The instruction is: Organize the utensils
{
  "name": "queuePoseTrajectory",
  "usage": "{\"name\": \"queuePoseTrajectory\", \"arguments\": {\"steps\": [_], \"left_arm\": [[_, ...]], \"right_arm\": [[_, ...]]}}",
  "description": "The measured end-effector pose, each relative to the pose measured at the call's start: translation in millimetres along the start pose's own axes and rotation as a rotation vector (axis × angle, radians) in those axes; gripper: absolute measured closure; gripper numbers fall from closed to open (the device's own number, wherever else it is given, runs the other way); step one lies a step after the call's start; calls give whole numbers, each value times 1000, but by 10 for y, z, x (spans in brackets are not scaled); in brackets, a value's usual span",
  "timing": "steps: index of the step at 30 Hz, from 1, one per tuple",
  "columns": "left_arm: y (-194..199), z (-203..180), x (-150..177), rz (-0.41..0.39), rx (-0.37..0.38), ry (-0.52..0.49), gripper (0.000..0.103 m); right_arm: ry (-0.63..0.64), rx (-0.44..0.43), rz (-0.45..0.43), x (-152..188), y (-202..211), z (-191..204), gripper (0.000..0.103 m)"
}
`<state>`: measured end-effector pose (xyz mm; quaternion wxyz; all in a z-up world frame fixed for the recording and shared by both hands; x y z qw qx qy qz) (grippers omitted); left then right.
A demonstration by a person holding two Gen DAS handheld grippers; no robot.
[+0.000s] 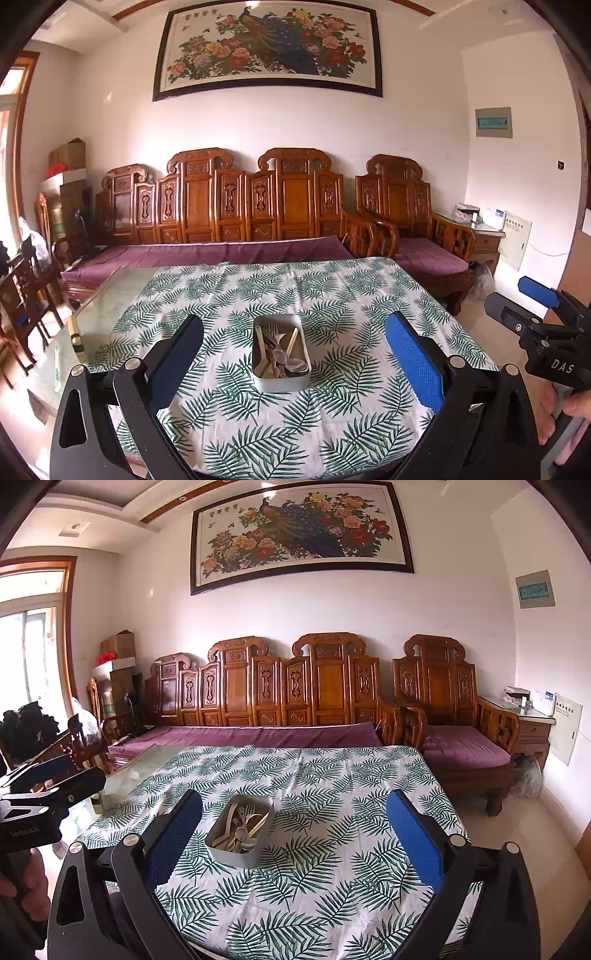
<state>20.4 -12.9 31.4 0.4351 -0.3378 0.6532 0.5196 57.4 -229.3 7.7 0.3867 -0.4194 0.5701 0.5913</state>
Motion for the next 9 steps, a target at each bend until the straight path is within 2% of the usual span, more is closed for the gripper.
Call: {"name": "queuePoseTrajectory", "arguments": {"steps": [9], "left_arm": [[-13, -25, 11, 0, -1, -2, 8]], "right_arm": [[-1, -1, 0, 9, 6, 5, 3]]}}
Point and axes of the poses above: each gripper's, at about its wrist camera, not at the fingertips, and y roughly against the way its jaws point, z to its left, x to its underside, the point moved 3 cm from there along -y, roughly the way its jaws point, and after that the axes turned 12 degrees about x, right-handed, at the moved point
